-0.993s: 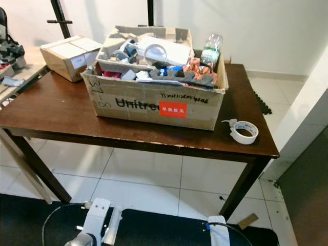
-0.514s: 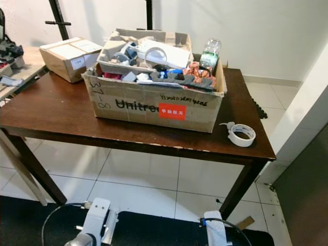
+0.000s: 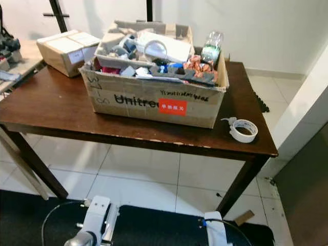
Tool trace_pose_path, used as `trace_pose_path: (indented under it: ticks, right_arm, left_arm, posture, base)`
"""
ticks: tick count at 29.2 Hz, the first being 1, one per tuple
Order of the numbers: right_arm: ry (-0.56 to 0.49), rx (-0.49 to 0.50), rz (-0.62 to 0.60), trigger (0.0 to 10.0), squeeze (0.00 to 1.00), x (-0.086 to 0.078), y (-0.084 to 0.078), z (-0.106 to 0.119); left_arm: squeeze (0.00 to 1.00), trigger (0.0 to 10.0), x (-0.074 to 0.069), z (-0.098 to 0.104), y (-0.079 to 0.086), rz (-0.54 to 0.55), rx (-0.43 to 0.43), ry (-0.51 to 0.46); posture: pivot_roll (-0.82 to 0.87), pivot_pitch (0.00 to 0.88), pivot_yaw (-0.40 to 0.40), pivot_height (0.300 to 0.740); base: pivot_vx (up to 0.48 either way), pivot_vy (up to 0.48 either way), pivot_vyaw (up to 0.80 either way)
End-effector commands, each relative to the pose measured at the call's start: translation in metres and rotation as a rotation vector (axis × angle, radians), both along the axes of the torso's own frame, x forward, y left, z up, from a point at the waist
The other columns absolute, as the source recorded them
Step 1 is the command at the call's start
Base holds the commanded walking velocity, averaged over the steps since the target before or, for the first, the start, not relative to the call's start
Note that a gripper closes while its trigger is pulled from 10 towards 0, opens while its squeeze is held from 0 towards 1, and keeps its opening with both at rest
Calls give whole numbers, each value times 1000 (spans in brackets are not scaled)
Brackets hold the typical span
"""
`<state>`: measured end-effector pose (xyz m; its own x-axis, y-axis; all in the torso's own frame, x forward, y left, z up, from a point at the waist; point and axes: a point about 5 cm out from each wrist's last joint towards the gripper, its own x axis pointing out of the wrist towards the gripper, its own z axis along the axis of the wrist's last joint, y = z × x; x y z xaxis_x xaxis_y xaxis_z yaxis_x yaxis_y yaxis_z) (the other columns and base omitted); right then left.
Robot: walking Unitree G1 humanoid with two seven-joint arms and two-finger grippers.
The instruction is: Picking trash to rubbish bin
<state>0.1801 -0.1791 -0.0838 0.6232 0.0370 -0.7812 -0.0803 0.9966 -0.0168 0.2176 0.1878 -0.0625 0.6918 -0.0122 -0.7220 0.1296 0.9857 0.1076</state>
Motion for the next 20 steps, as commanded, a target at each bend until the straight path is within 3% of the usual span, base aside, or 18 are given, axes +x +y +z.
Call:
trace_pose_path:
  ticks: [1, 6, 10, 11, 12, 13, 14, 17, 18, 19, 20]
  right_arm:
    - [10, 0, -24, 10000, 0, -7, -6, -2]
    - [-26, -4, -31, 10000, 0, -5, -14, 1]
    - [-144, 0, 15, 10000, 0, 6, -16, 11]
    - [-185, 27, 36, 10000, 0, 12, -16, 16]
    - [-229, 97, 76, 10000, 0, 20, -12, 23]
    - [-229, 97, 76, 10000, 0, 20, -12, 23]
    - [-298, 231, 184, 10000, 0, 32, -4, 36]
    - [-373, 358, 346, 10000, 0, 47, 5, 57]
    - [-400, 384, 395, 10000, 0, 52, 7, 66]
    - [-400, 384, 395, 10000, 0, 52, 7, 66]
    - [-435, 428, 467, 10000, 0, 60, 9, 81]
  left_arm:
    - [0, 10000, -7, -3, 0, 15, -19, 7]
    - [0, 10000, -7, -2, -3, -45, 11, -31]
    - [0, 10000, 8, 12, -8, -169, 15, -141]
    - [0, 10000, 14, 18, -8, -221, 33, -184]
    - [0, 10000, 20, 28, -10, -351, 74, -244]
    - [0, 10000, 20, 28, -10, -351, 74, -244]
    - [0, 10000, 28, 43, -16, -544, 85, -318]
    - [0, 10000, 33, 59, -20, -676, 34, -368]
    - [0, 10000, 36, 68, -21, -770, 65, -396]
    - [0, 10000, 36, 68, -21, -770, 65, -396]
    - [0, 10000, 40, 82, -22, -872, 79, -423]
  posture:
    - [18, 157, -50, 740]
    - [15, 179, -55, 740]
    - [16, 190, -55, 740]
    - [16, 190, -54, 740]
    - [16, 190, -54, 740]
    - [16, 190, -54, 740]
    - [15, 188, -47, 740]
    - [14, 185, -40, 740]
    - [14, 185, -40, 740]
    - [14, 185, -40, 740]
    - [18, 180, -36, 740]
  base:
    - [0, 0, 0]
    - [0, 0, 0]
    - [0, 0, 0]
    - [0, 0, 0]
    - [0, 0, 0]
    - [0, 0, 0]
    - [0, 0, 0]
    - [0, 0, 0]
    - [0, 0, 0]
    - [0, 0, 0]
    - [0, 0, 0]
